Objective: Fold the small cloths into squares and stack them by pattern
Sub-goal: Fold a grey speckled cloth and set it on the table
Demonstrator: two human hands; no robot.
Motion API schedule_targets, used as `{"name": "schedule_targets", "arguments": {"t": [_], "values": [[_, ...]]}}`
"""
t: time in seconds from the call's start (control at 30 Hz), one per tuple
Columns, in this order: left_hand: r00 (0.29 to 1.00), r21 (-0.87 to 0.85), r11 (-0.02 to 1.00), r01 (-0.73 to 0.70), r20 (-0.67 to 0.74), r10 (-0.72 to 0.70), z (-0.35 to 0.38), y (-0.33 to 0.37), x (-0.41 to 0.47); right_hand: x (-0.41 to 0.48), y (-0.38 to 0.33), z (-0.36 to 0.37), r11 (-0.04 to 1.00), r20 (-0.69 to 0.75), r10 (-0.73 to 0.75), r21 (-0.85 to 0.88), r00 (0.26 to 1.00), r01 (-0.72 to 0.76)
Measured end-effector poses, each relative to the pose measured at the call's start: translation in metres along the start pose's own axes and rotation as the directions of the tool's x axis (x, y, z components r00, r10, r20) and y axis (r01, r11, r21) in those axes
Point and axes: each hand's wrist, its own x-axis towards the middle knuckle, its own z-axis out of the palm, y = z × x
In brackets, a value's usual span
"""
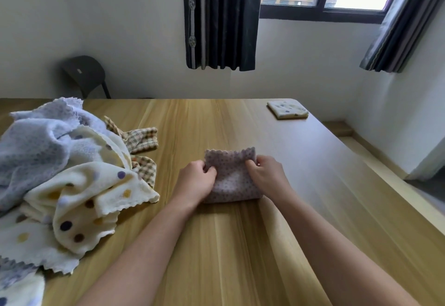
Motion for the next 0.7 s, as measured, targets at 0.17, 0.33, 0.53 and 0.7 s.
{"name": "schedule_targets", "arguments": {"t": [0.17, 0.33, 0.53, 0.7], "values": [[0.992, 0.036, 0.994, 0.098, -0.081, -0.095, 0.012, -0.002, 0.012, 0.011, 0.002, 0.010, 0.969, -0.042, 0.098, -0.225, 0.994, -0.105], [0.977, 0.079, 0.994, 0.073, -0.207, -0.055, 0.022, -0.005, 0.010, 0.016, -0.002, 0.018, 0.889, -0.080, 0.052, -0.450, 0.995, -0.082], [0.966, 0.334, 0.943, 0.014, -0.247, 0.073, 0.024, -0.003, -0.001, 0.016, -0.004, 0.022, 0.842, -0.098, 0.060, -0.529, 0.993, -0.103], [0.954, 0.412, 0.911, -0.001, -0.274, 0.124, 0.022, -0.002, -0.001, 0.016, -0.006, 0.021, 0.821, -0.114, 0.106, -0.550, 0.988, -0.152]]}}
